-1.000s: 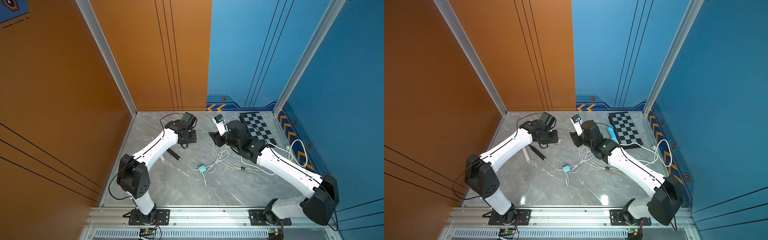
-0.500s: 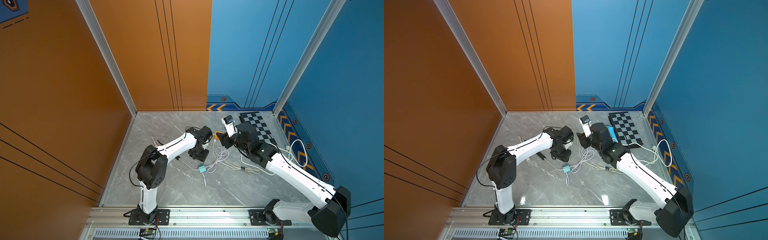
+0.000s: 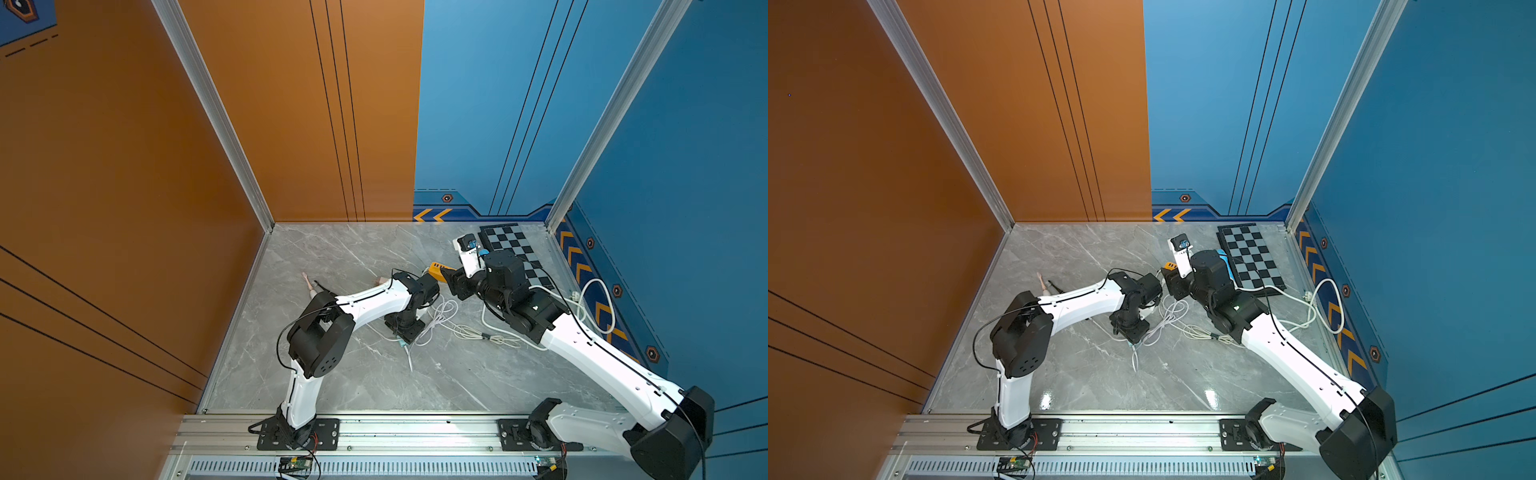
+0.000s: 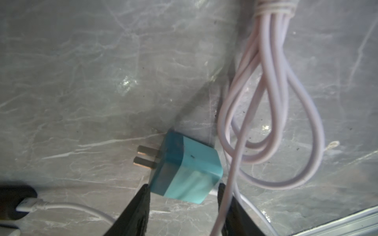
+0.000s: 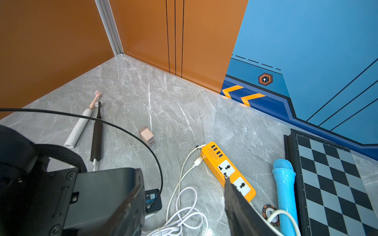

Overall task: Charge the electric toothbrush
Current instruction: Pick up the plug from the center of the board.

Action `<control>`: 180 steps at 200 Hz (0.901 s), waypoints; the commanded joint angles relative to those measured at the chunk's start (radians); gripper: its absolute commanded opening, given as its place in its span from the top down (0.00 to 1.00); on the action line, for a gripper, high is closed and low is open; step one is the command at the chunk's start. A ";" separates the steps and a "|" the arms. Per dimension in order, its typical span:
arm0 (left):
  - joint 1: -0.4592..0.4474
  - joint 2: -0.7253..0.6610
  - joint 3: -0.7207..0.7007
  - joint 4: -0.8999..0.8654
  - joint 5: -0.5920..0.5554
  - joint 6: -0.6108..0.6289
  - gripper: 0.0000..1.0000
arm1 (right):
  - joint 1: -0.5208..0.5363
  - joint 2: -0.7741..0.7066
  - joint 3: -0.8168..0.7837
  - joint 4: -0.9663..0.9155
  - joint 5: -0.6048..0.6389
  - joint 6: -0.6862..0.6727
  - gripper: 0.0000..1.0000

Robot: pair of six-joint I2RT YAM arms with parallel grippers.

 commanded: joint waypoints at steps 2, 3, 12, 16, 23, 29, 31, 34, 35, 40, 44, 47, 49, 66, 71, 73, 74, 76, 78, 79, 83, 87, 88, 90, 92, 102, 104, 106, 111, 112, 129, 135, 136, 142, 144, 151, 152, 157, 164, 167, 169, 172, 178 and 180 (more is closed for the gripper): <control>-0.017 -0.013 -0.013 -0.025 -0.035 0.027 0.46 | -0.005 -0.016 -0.016 -0.009 -0.012 0.023 0.35; -0.016 -0.015 -0.013 -0.024 -0.035 0.026 0.46 | -0.005 -0.016 -0.017 -0.009 -0.013 0.024 0.35; -0.010 -0.028 -0.011 -0.022 -0.022 0.026 0.45 | -0.006 -0.015 -0.015 -0.009 -0.014 0.026 0.35; -0.008 -0.034 -0.012 -0.020 -0.012 0.028 0.44 | -0.005 -0.015 -0.014 -0.009 -0.015 0.027 0.35; -0.004 -0.036 -0.008 -0.019 -0.007 0.032 0.41 | -0.006 -0.015 -0.015 -0.008 -0.017 0.029 0.35; -0.005 -0.034 -0.006 -0.019 -0.014 0.038 0.39 | -0.005 -0.015 -0.014 -0.007 -0.018 0.030 0.35; -0.004 -0.032 -0.005 -0.019 -0.016 0.040 0.39 | -0.005 -0.015 -0.015 -0.008 -0.019 0.030 0.35; -0.006 -0.029 -0.004 -0.019 -0.021 0.044 0.38 | -0.006 -0.014 -0.014 -0.007 -0.018 0.030 0.35; -0.007 -0.028 -0.004 -0.019 -0.022 0.044 0.37 | -0.005 -0.015 -0.014 -0.008 -0.018 0.029 0.35; -0.010 -0.019 -0.003 -0.019 -0.028 0.052 0.36 | -0.007 -0.015 -0.014 -0.008 -0.018 0.029 0.35; -0.013 -0.011 -0.001 -0.020 -0.033 0.057 0.34 | -0.007 -0.016 -0.013 -0.008 -0.018 0.030 0.35; -0.015 -0.005 0.000 -0.021 -0.036 0.060 0.33 | -0.006 -0.017 -0.014 -0.007 -0.018 0.030 0.35; -0.016 0.000 0.000 -0.021 -0.036 0.062 0.33 | -0.006 -0.017 -0.014 -0.009 -0.017 0.029 0.35; -0.028 0.027 0.011 -0.019 -0.023 0.072 0.31 | -0.005 -0.022 -0.014 -0.014 -0.014 0.029 0.35; -0.029 0.033 0.015 -0.018 -0.021 0.071 0.31 | -0.005 -0.025 -0.014 -0.015 -0.012 0.030 0.35; -0.030 0.036 0.016 -0.017 -0.021 0.073 0.31 | -0.006 -0.025 -0.015 -0.015 -0.013 0.030 0.35; -0.030 0.037 0.017 -0.017 -0.022 0.074 0.31 | -0.006 -0.025 -0.015 -0.016 -0.013 0.029 0.35; -0.031 0.039 0.019 -0.017 -0.022 0.074 0.31 | -0.006 -0.026 -0.016 -0.016 -0.012 0.029 0.35; -0.031 0.042 0.021 -0.017 -0.022 0.075 0.31 | -0.005 -0.027 -0.016 -0.017 -0.010 0.029 0.35; -0.031 0.043 0.022 -0.018 -0.023 0.074 0.31 | -0.005 -0.028 -0.017 -0.017 -0.011 0.029 0.35; -0.033 0.049 0.025 -0.017 -0.030 0.074 0.31 | -0.006 -0.029 -0.018 -0.017 -0.010 0.030 0.35; -0.032 0.053 0.028 -0.017 -0.040 0.072 0.32 | -0.006 -0.032 -0.020 -0.017 -0.009 0.031 0.35; -0.033 0.055 0.028 -0.017 -0.042 0.072 0.32 | -0.007 -0.031 -0.020 -0.018 -0.009 0.032 0.35; -0.031 0.058 0.029 -0.017 -0.047 0.072 0.33 | -0.007 -0.033 -0.021 -0.017 -0.008 0.032 0.35; -0.031 0.061 0.031 -0.018 -0.050 0.072 0.33 | -0.006 -0.034 -0.022 -0.017 -0.008 0.032 0.35; -0.028 0.073 0.034 -0.017 -0.060 0.072 0.37 | -0.006 -0.036 -0.024 -0.017 -0.009 0.035 0.35; -0.028 0.076 0.035 -0.017 -0.060 0.071 0.38 | -0.006 -0.036 -0.024 -0.017 -0.009 0.035 0.35; -0.028 0.078 0.036 -0.017 -0.061 0.071 0.39 | -0.005 -0.036 -0.024 -0.017 -0.009 0.036 0.35; -0.024 0.082 0.036 -0.016 -0.059 0.069 0.40 | -0.005 -0.037 -0.025 -0.017 -0.009 0.037 0.35; -0.024 0.083 0.036 -0.016 -0.058 0.068 0.41 | -0.005 -0.037 -0.026 -0.016 -0.009 0.037 0.35; -0.025 0.088 0.036 -0.013 -0.058 0.064 0.49 | -0.007 -0.041 -0.027 -0.017 -0.008 0.037 0.35; -0.023 0.088 0.037 -0.010 -0.057 0.060 0.51 | -0.007 -0.041 -0.027 -0.017 -0.008 0.037 0.35; -0.022 0.088 0.036 -0.011 -0.057 0.060 0.51 | -0.008 -0.042 -0.027 -0.017 -0.007 0.037 0.35; -0.021 0.086 0.036 -0.009 -0.055 0.057 0.53 | -0.007 -0.041 -0.027 -0.016 -0.007 0.037 0.35; -0.019 0.086 0.036 -0.009 -0.053 0.055 0.54 | -0.008 -0.041 -0.027 -0.016 -0.007 0.037 0.35; -0.016 0.083 0.034 -0.006 -0.049 0.049 0.56 | -0.007 -0.039 -0.026 -0.015 -0.008 0.037 0.35; -0.015 0.082 0.034 -0.005 -0.048 0.049 0.56 | -0.008 -0.039 -0.026 -0.015 -0.007 0.037 0.35; -0.011 0.077 0.032 -0.001 -0.037 0.045 0.59 | -0.007 -0.038 -0.027 -0.015 -0.009 0.037 0.35; -0.004 0.068 0.027 0.005 -0.010 0.040 0.61 | -0.007 -0.036 -0.026 -0.015 -0.008 0.039 0.35; 0.001 0.061 0.025 0.007 0.004 0.037 0.62 | -0.007 -0.037 -0.025 -0.015 -0.009 0.040 0.35; 0.004 0.057 0.024 0.008 0.013 0.034 0.63 | -0.007 -0.037 -0.025 -0.015 -0.009 0.040 0.35; 0.010 0.049 0.021 0.012 0.028 0.030 0.64 | -0.007 -0.037 -0.023 -0.015 -0.010 0.040 0.35; 0.022 0.031 0.017 0.017 0.061 0.023 0.66 | -0.007 -0.034 -0.021 -0.015 -0.011 0.041 0.35; 0.027 0.025 0.015 0.018 0.071 0.019 0.66 | -0.008 -0.035 -0.021 -0.015 -0.011 0.042 0.35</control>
